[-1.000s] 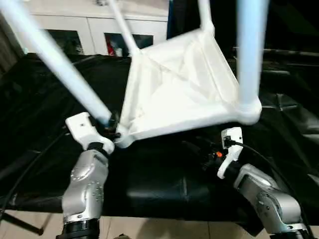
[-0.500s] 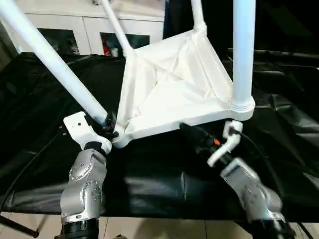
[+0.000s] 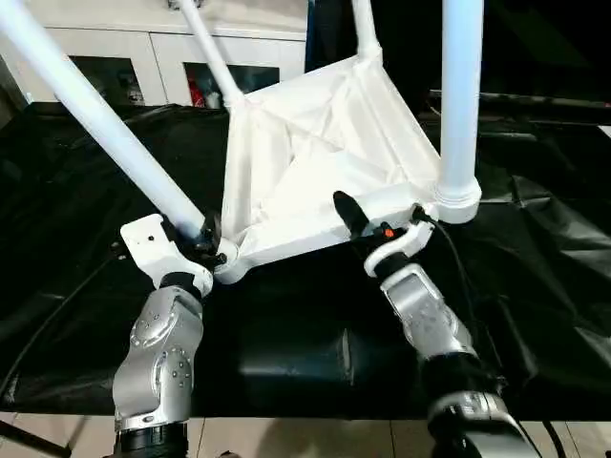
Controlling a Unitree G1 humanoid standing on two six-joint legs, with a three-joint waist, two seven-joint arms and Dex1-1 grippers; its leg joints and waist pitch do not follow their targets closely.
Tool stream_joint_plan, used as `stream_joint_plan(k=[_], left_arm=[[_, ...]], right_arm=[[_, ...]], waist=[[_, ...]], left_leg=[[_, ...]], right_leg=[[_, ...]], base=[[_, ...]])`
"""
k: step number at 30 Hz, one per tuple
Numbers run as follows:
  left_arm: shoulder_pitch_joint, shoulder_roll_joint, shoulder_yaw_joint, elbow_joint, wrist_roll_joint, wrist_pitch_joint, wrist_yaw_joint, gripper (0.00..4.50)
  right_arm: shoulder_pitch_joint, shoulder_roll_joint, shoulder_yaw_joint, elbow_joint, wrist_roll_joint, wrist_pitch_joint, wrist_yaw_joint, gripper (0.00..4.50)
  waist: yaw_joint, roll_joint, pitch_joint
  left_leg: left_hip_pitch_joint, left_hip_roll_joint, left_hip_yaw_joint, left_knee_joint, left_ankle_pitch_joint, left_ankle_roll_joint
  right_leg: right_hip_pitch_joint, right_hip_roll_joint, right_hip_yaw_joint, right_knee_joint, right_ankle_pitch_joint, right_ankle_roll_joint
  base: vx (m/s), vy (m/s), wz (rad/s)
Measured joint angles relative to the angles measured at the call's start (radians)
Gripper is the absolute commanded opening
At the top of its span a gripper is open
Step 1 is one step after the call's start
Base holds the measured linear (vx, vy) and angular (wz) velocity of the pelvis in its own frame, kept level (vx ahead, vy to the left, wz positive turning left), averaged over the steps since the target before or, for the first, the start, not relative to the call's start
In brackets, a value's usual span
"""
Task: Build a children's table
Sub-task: Flip table
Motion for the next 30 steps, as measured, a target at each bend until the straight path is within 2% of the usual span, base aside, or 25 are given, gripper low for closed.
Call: stream_joint_plan(k=[2,4,6,10,18,26,27,28,29,30], left_arm=[[0.007,0.001,-0.003,-0.010,0.000,0.003,0.000,2.02],[0.014,0.003,-0.005,-0.019,0.000,0.004,0.000,2.02],[0.016,0.003,-0.005,-0.023,-0.001,0.004,0.000,2.02],[0.022,0.004,-0.005,-0.030,-0.001,0.004,0.000,2.02],[0.026,0.004,-0.007,-0.033,-0.001,0.006,-0.001,2.02],[0.027,0.006,-0.019,-0.034,0.005,0.007,-0.002,2.02],[0.027,0.006,-0.019,-0.034,0.004,0.007,-0.003,2.37],[0.027,0.006,-0.018,-0.034,0.003,0.008,-0.004,2.37],[0.028,0.006,-0.016,-0.033,-0.017,0.008,-0.010,2.72],[0.028,0.006,-0.014,-0.032,-0.027,0.009,-0.014,2.72]], right_arm=[[-0.039,0.007,-0.030,0.050,0.010,-0.010,0.005,4.16],[-0.056,0.005,-0.044,0.078,0.019,-0.012,0.013,4.11],[-0.062,0.003,-0.045,0.092,0.022,-0.012,0.019,3.81],[-0.073,0.002,-0.049,0.124,0.023,-0.011,0.027,3.60],[-0.092,-0.009,-0.064,0.179,-0.007,-0.032,0.051,2.80],[-0.106,-0.012,-0.083,0.216,-0.012,-0.050,0.047,2.29],[-0.106,-0.012,-0.084,0.217,-0.013,-0.050,0.047,2.25],[-0.106,-0.012,-0.085,0.217,-0.013,-0.050,0.046,2.25],[-0.109,-0.014,-0.089,0.222,-0.013,-0.051,0.044,2.23],[-0.113,-0.017,-0.091,0.231,-0.013,-0.051,0.044,2.23]], waist=[[-0.001,-0.001,0.000],[0.000,-0.002,0.001],[0.000,-0.002,0.001],[0.000,-0.003,0.001],[0.000,-0.003,0.001],[0.003,-0.002,0.001],[0.003,-0.002,0.001],[0.003,-0.002,0.001],[0.004,-0.002,0.001],[0.005,-0.002,0.001]], left_leg=[[-0.001,0.000,0.001,0.000,0.000,0.000],[-0.002,0.001,0.001,0.000,0.000,0.000],[-0.002,0.001,0.001,0.000,0.000,0.000],[-0.002,0.001,0.002,0.000,0.001,0.001],[-0.002,0.001,0.003,0.001,0.001,0.001],[-0.002,0.001,0.003,0.002,0.001,0.001],[-0.002,0.001,0.003,0.002,0.001,0.001],[-0.002,0.001,0.003,0.002,0.001,0.001],[-0.002,0.001,0.003,0.002,0.001,0.001],[-0.002,0.001,0.003,0.002,0.001,0.001]], right_leg=[[-0.002,0.000,0.000,0.002,0.000,0.000],[-0.003,0.000,0.000,0.002,0.000,0.000],[-0.004,0.000,0.000,0.002,0.000,-0.001],[-0.005,0.000,0.001,0.003,0.000,-0.001],[-0.005,0.000,0.002,0.005,0.000,-0.001],[-0.005,0.000,0.002,0.005,0.000,-0.001],[-0.005,0.000,0.002,0.005,0.000,-0.001],[-0.005,0.000,0.002,0.005,0.000,-0.001],[-0.005,0.000,0.002,0.005,0.000,-0.001],[-0.005,0.000,0.002,0.005,0.000,-0.001]], base=[[0.000,0.000,0.00],[0.000,0.000,0.00],[0.000,0.000,0.00],[0.000,0.000,0.00],[0.000,0.000,0.00],[0.000,0.000,0.00],[0.000,0.000,0.00],[0.000,0.000,0.00],[0.000,0.000,0.00],[0.000,0.000,0.00]])
